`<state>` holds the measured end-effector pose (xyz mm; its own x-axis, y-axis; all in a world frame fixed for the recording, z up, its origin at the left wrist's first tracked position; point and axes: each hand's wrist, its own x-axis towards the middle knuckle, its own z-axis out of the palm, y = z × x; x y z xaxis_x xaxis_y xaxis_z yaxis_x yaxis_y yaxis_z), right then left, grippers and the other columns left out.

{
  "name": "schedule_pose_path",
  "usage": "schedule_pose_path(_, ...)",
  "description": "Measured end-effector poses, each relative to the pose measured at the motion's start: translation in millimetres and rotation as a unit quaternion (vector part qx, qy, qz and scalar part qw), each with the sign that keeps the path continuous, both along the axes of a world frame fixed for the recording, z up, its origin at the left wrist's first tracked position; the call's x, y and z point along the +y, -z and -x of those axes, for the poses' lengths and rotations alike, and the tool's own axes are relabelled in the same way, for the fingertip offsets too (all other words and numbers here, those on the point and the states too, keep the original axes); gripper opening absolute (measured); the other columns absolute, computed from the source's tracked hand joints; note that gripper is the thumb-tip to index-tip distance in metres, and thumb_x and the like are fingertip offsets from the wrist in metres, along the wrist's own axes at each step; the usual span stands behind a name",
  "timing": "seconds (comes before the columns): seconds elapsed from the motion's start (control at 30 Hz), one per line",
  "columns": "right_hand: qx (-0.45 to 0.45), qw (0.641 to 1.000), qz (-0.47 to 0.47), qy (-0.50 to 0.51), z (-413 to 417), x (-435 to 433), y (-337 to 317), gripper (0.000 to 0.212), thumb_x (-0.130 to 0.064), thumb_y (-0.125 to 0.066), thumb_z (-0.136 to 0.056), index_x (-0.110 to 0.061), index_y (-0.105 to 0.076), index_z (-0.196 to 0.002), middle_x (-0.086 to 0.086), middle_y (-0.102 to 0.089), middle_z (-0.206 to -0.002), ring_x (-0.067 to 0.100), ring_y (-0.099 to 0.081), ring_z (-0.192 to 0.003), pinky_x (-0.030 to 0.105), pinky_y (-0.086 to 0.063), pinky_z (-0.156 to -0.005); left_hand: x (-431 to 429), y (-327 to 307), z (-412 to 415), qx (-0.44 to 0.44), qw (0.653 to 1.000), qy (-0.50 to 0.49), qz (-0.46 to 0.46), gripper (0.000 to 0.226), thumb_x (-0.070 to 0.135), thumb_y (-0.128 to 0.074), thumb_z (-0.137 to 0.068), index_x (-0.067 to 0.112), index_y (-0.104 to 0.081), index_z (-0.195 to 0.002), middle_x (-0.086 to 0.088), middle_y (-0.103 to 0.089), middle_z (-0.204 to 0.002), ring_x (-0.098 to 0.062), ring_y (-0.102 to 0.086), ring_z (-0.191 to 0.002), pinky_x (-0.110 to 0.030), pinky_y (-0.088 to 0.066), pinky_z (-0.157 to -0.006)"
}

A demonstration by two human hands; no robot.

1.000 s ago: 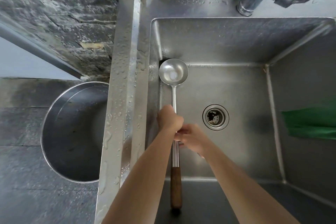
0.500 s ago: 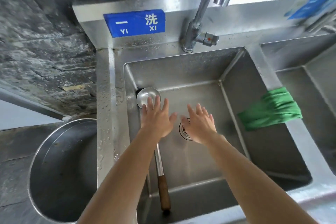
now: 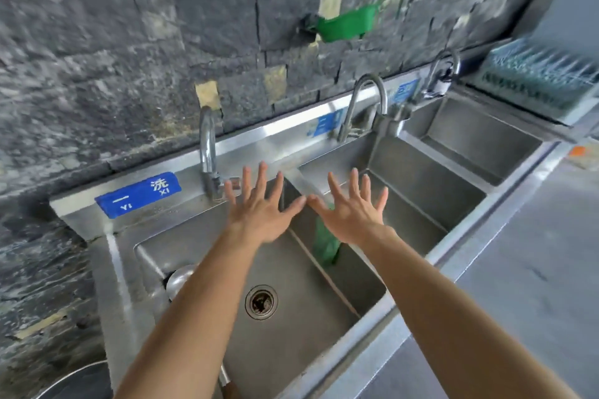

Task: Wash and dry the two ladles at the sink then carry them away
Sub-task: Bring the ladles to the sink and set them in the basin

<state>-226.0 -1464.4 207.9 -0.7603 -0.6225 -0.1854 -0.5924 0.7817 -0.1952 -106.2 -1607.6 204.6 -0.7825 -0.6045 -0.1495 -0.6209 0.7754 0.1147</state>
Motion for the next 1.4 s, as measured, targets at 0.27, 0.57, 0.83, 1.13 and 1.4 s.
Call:
schedule_pose_path(0.27, 0.044, 0.991, 0.027, 0.120, 36, 185, -82, 0.090, -0.091, -0.007, -0.085, -0.046, 0.010, -0.161, 0.007, 0.026, -0.170, 0.032, 0.027, -0.156, 0.066, 0.022, -0.118, 155, -91, 78, 0.041, 0.989, 0.140, 0.010, 0.089, 0.090, 0.004, -0.075, 0.046, 0.019, -0.151, 0.004, 0.041, -0.155, -0.026, 0.043, -0.139, -0.064, 0.020, -0.111)
schedule_pose_path(0.57, 0.079, 0.954, 0.022, 0.288, 13, 480, -119, 0.093, -0.094, -0.008, -0.081, -0.048, 0.013, -0.160, 0.008, 0.031, -0.168, 0.035, 0.031, -0.154, 0.068, 0.021, -0.117, 423, -128, 115, 0.052, 0.952, 0.301, 0.000, 0.092, 0.093, 0.005, -0.072, 0.046, 0.021, -0.150, 0.004, 0.045, -0.152, -0.027, 0.043, -0.139, -0.065, 0.023, -0.108)
schedule_pose_path(0.83, 0.081, 0.893, -0.023, 0.442, -61, 725, -123, 0.096, -0.097, -0.005, -0.078, -0.048, 0.018, -0.158, 0.007, 0.034, -0.166, 0.037, 0.031, -0.153, 0.068, 0.022, -0.117, 678, -132, 107, 0.050, 0.884, 0.465, -0.013, 0.093, 0.093, 0.002, -0.072, 0.044, 0.026, -0.148, 0.003, 0.046, -0.150, -0.027, 0.043, -0.139, -0.065, 0.022, -0.109)
schedule_pose_path(1.13, 0.074, 0.790, -0.035, 0.608, -154, 931, -121, 0.101, -0.100, -0.002, -0.073, -0.050, 0.020, -0.157, 0.005, 0.027, -0.170, 0.036, 0.030, -0.154, 0.067, 0.022, -0.117, 911, -133, 87, 0.036, 0.781, 0.623, -0.014, 0.094, 0.093, 0.000, -0.073, 0.044, 0.023, -0.150, 0.004, 0.044, -0.151, -0.029, 0.039, -0.141, -0.065, 0.022, -0.110)
schedule_pose_path(1.4, 0.068, 0.693, -0.062, 0.715, -206, 1066, -109, 0.101, -0.100, -0.001, -0.072, -0.049, 0.016, -0.159, 0.001, 0.019, -0.172, 0.037, 0.024, -0.156, 0.069, 0.022, -0.116, 1085, -112, 77, 0.015, 0.675, 0.737, -0.012, 0.096, 0.093, 0.003, -0.071, 0.043, 0.024, -0.150, 0.007, 0.044, -0.152, -0.033, 0.037, -0.143, -0.066, 0.024, -0.109)
